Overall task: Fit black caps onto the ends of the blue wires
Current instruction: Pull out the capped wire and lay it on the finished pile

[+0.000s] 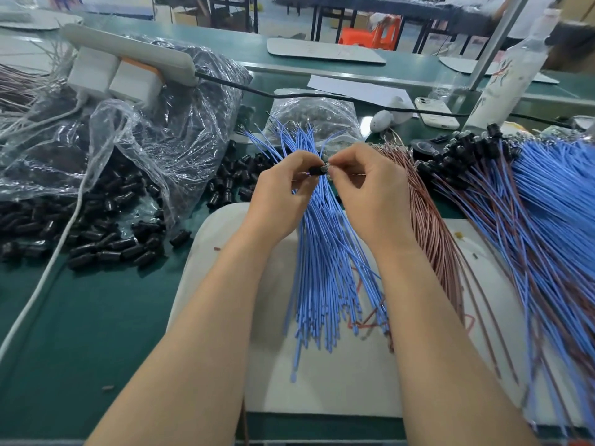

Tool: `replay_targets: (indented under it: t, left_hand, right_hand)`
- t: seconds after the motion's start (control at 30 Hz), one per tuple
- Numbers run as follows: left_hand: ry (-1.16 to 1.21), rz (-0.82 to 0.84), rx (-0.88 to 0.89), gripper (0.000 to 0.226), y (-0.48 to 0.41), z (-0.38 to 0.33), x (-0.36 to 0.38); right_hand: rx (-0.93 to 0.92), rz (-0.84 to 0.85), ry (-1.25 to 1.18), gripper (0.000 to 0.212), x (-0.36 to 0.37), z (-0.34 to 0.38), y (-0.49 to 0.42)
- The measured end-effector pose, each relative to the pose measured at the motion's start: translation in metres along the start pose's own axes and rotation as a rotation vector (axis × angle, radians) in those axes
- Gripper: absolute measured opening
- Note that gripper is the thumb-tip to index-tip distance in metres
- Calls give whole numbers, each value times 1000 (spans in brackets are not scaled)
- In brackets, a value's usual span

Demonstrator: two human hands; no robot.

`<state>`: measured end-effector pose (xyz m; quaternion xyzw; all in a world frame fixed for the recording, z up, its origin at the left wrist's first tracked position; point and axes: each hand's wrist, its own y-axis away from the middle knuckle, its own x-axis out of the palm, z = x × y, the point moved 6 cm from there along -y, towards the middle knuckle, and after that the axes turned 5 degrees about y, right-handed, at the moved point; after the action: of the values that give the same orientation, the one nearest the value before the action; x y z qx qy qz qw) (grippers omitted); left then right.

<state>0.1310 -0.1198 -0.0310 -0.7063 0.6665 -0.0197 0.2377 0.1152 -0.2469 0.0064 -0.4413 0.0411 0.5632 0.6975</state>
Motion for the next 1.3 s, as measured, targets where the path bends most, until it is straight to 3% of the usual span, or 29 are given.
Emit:
replay_targets:
  t: [0.23, 0.53, 0.9, 1.03, 1.17, 1.23, 1.3]
  left_hand:
    - [-194, 4, 64, 19, 1, -6, 0]
    - [-95, 55, 50, 10, 4, -8, 2]
    - [-133, 60, 23, 11, 4, -7, 3]
    - [-58, -25, -7, 11, -1, -23, -4]
    - [3, -195, 125, 12, -18, -84, -22]
    - [45, -267, 226, 10, -28, -123, -29]
    - [117, -342, 332, 8, -37, -157, -31]
  right_hand:
    - [114, 15, -119, 11, -1, -14, -3]
    - [404, 53, -542, 13, 9, -41, 0]
    - [538, 79, -675, 12, 26, -46, 7]
    - [563, 130, -968, 17, 32, -29, 5]
    - [540, 472, -1187, 50, 29, 5, 8]
    - [479, 533, -1235, 44, 3, 18, 9]
    - [377, 483, -1170, 35, -37, 17, 7]
